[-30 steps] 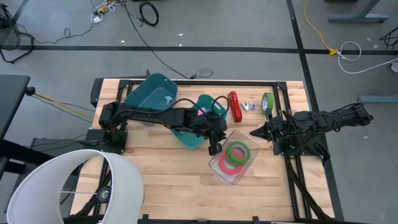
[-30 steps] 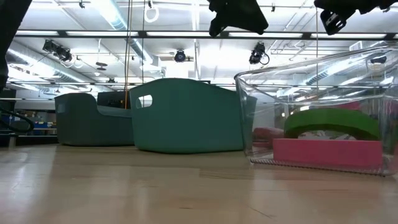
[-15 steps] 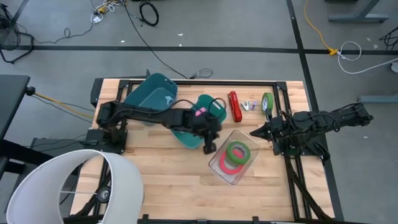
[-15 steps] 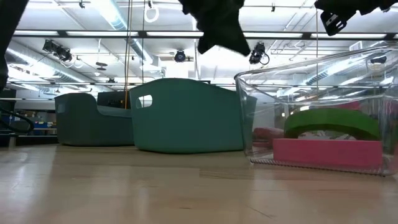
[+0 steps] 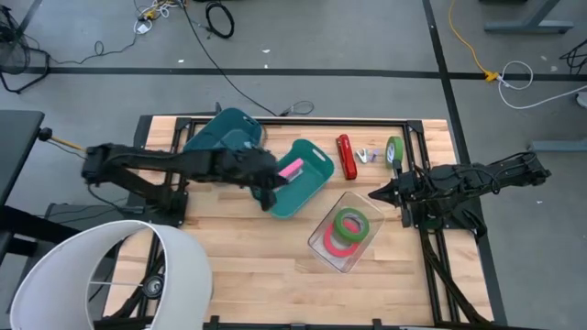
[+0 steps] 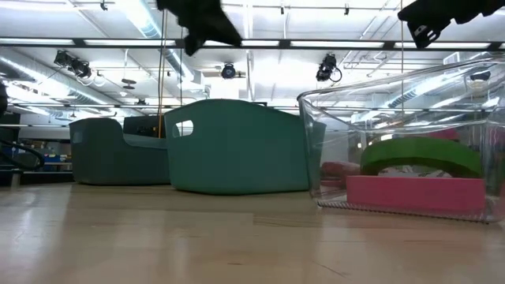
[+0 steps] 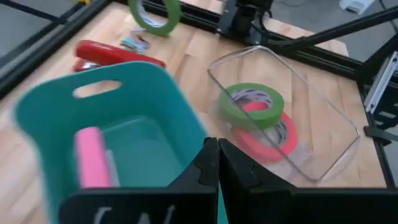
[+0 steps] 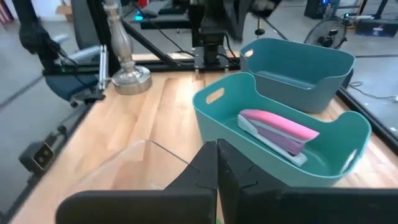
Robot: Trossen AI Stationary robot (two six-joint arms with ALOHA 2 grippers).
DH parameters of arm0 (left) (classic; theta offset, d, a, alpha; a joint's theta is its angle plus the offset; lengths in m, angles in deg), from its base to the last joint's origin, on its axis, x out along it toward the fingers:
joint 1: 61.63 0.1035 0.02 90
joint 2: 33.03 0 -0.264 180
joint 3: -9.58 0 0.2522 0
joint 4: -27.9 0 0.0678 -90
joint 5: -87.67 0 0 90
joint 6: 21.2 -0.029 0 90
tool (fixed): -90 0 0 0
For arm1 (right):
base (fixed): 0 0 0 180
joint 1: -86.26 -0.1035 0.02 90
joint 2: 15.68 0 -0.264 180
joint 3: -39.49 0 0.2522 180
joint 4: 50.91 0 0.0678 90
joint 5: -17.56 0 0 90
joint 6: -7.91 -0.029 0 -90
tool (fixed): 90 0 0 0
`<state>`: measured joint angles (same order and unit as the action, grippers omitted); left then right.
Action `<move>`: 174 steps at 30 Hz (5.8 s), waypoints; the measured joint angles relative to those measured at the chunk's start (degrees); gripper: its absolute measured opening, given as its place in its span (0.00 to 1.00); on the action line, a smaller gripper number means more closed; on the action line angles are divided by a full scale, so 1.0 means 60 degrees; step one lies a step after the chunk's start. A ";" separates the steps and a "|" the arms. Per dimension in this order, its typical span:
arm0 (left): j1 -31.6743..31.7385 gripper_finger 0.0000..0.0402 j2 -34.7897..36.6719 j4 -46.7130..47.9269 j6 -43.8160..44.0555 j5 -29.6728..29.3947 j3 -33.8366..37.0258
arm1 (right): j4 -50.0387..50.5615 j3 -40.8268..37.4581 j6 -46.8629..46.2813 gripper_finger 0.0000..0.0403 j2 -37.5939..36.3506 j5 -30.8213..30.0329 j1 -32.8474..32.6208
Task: Pick and place Stapler, Stapler remover, tape
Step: Put the green tape into the transparent bin
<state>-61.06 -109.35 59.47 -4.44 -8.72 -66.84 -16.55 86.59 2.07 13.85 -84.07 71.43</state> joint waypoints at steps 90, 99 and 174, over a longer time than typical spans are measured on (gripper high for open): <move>0.1502 0.02 0.2267 -0.1204 -0.0916 0.1891 0.1138 | 0.2357 0.0000 -0.0980 0.51 0.1014 -0.1239 0.8434; 0.1502 0.02 0.2267 -0.1129 -0.0913 0.1644 0.1138 | 0.2360 0.0000 -0.0953 0.71 0.1821 -0.1986 0.8843; 0.1499 0.02 0.2267 -0.0913 -0.0909 0.1173 0.1134 | 0.2718 0.1481 0.0067 0.26 0.4124 -0.1142 0.9915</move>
<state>-52.07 -95.75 54.00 -9.89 -1.68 -60.04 -0.24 95.47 2.48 38.60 -90.93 130.92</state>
